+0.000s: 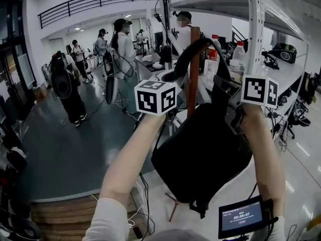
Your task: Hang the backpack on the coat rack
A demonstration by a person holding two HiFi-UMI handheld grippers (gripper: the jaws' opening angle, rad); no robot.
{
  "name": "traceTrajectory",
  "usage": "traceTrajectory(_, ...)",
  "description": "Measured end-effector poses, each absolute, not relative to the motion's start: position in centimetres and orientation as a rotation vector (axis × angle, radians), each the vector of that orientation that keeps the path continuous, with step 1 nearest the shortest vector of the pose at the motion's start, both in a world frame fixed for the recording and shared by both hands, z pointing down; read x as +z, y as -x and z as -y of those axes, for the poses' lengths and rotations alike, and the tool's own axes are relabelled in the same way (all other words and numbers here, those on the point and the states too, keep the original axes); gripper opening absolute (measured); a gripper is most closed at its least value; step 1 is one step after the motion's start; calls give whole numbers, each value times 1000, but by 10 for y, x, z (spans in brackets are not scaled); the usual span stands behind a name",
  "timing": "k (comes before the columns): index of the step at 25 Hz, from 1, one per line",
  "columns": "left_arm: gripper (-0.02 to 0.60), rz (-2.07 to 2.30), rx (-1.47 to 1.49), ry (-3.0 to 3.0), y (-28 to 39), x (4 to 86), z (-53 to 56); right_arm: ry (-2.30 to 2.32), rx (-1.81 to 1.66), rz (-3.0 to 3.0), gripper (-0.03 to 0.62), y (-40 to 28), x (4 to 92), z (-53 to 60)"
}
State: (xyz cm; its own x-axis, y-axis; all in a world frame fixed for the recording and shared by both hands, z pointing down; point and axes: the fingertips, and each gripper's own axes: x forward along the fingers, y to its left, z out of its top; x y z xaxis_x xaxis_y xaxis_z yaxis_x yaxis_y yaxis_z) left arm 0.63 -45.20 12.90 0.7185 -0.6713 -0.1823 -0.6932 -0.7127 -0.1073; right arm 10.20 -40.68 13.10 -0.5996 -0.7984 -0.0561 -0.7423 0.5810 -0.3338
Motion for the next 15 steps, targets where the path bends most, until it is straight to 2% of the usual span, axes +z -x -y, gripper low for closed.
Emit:
traceTrajectory(6, 40, -1222, 296, 2452, 29, 83, 431, 1192, -371, -2542, 40, -111, 94, 373)
traceTrajectory(9, 40, -1311, 372, 2468, 44, 52, 447, 1311, -265, -2493, 40, -116, 62, 376)
traceTrajectory(11, 40, -1324, 293, 2702, 33, 65, 475, 1394, -203, -2558, 40, -106, 62, 398)
traceTrajectory(15, 43, -1127, 172, 3116, -2, 125, 503, 1371, -494, -2637, 40, -96, 115, 439)
